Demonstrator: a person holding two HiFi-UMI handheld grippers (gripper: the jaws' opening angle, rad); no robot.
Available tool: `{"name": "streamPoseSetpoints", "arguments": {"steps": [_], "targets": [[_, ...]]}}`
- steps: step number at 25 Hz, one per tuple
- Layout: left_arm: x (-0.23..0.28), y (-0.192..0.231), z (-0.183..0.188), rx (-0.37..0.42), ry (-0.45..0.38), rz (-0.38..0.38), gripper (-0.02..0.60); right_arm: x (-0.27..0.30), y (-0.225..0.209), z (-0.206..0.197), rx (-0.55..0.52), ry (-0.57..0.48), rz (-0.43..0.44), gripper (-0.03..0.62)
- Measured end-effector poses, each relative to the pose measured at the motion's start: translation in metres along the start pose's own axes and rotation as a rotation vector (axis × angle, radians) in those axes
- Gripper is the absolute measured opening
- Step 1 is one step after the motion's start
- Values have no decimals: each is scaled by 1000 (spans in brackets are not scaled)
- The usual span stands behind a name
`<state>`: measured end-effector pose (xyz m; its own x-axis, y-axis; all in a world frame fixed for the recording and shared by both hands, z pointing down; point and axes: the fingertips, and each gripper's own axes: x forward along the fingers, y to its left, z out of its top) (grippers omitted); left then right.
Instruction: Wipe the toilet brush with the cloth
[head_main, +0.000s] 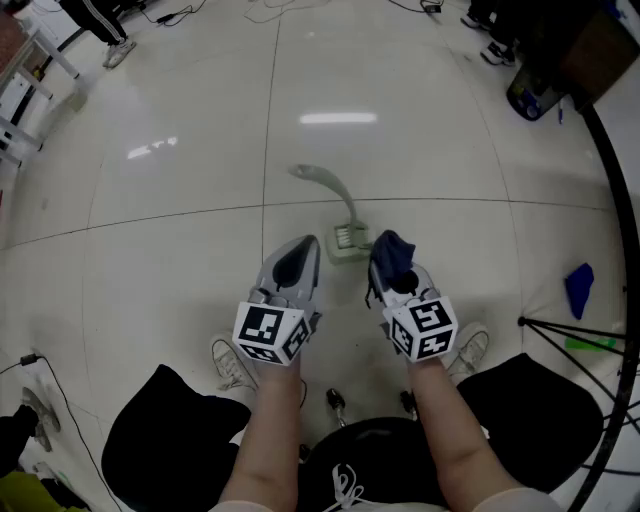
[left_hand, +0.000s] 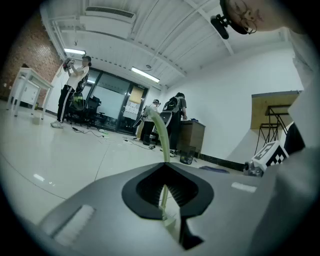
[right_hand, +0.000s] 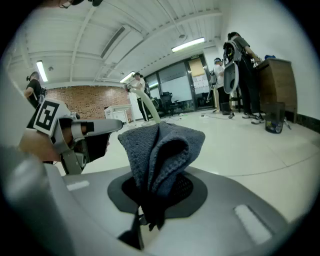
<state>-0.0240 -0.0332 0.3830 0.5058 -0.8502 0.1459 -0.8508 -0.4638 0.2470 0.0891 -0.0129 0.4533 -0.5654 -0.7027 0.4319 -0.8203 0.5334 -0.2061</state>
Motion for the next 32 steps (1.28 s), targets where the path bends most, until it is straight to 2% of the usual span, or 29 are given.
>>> {"name": "streamPoseSetpoints", "arguments": {"steps": [3,5,9,13,17,20,25,32], "targets": [[19,18,-23,-17,19,-5,6,31,-2,-35,-5,51,21,66],[33,24,-41,-26,39,-21,6,48,-2,-58,-45,94,33,66],[51,35,-87,-76,130,-40,6,76,12,-96,-97,176,109,66],[62,40,-122,-106,207,-70,6,96,23,-119,-90,214,176,66],[73,40,-141,-107,241,-108,6,114,25,-129,-89,224,191,66],[78,39,-152,-102,278,-114,6,127,22,-131,-65,227,200,67],[77,40,-153,-137,245,-107,6,131,14,-138,19,207,192,72],[78,40,-155,-104,266,-119,6,128,-6,-147,170,208,155,77]]}}
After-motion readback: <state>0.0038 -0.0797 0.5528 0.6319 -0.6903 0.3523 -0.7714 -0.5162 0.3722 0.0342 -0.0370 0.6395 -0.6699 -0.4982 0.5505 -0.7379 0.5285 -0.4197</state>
